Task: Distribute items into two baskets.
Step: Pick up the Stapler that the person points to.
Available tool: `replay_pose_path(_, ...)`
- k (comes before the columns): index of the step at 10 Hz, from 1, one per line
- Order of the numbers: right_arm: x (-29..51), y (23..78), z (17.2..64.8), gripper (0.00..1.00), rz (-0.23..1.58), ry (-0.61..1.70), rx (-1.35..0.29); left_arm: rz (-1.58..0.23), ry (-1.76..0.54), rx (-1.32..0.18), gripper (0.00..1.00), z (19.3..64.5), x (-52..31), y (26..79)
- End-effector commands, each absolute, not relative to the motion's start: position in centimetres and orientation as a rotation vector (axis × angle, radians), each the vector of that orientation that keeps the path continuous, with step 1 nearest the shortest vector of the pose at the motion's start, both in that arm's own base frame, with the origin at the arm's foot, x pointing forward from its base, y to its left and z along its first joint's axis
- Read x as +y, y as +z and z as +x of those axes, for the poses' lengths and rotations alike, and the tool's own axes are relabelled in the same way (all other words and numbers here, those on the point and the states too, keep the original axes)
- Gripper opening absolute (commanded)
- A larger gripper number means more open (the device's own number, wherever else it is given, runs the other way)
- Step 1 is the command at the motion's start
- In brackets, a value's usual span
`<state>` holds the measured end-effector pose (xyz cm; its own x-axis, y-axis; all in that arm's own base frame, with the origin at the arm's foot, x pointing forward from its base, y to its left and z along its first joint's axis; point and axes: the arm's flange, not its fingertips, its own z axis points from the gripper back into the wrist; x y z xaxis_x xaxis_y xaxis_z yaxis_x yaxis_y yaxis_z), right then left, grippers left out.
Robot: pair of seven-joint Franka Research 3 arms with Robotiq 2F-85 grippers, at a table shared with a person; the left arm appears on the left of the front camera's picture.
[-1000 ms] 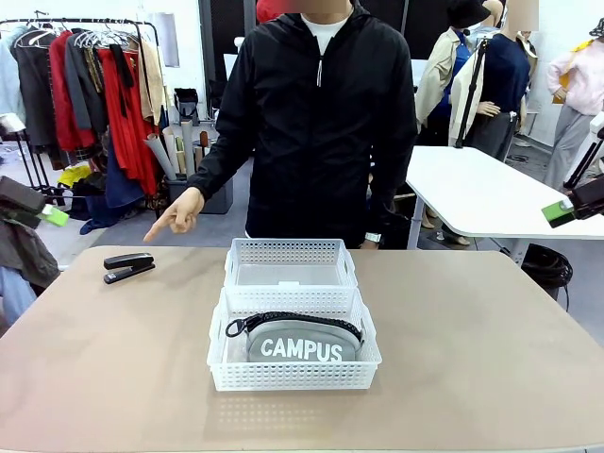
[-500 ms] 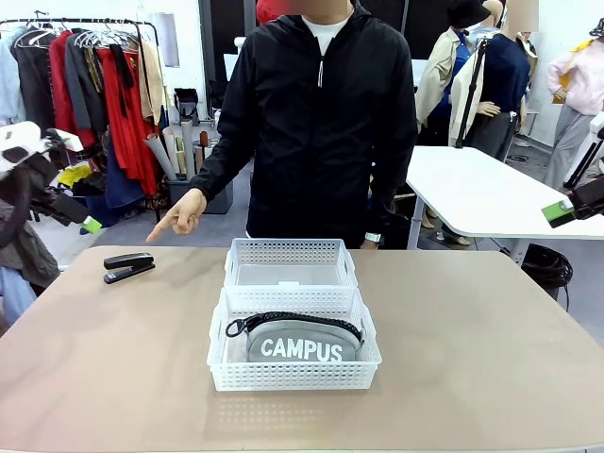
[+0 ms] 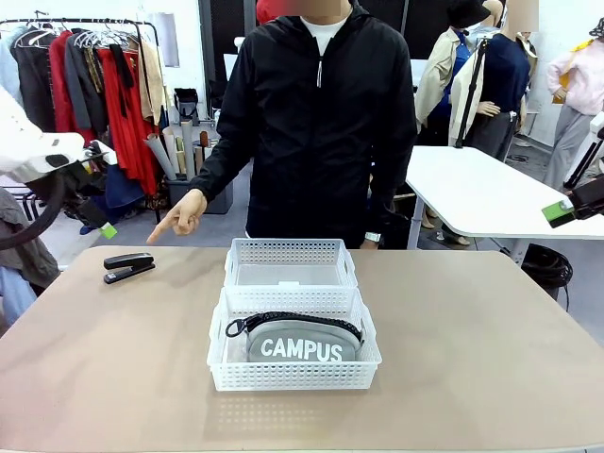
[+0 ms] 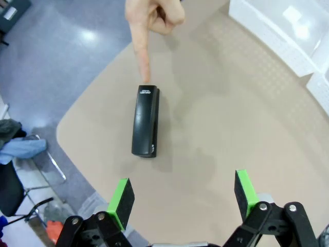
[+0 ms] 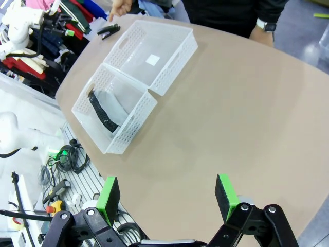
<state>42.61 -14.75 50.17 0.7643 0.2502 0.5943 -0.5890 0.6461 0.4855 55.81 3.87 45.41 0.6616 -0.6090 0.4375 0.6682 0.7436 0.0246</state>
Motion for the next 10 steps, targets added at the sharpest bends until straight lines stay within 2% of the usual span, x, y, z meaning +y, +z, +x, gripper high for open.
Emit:
replay_pose_path(1, -14.7, 50.3, 42.7, 0.98, 0.71, 0.501, -0.521, -0.103, -0.74, -0.343, 1.0, 58.6, 3.8, 47.1)
replay_pose_path(6, -14.7, 50.3, 42.7, 0.98, 0.71, 0.501, -0.521, -0.049, -0.815, -0.135, 1.0, 64.1, 2.2, 45.2)
replay_pose_path(10, -14.7, 50.3, 42.7, 0.98, 0.71, 0.501, -0.521, -0.049, -0.852, -0.091, 1.0, 65.4, 1.0, 44.3)
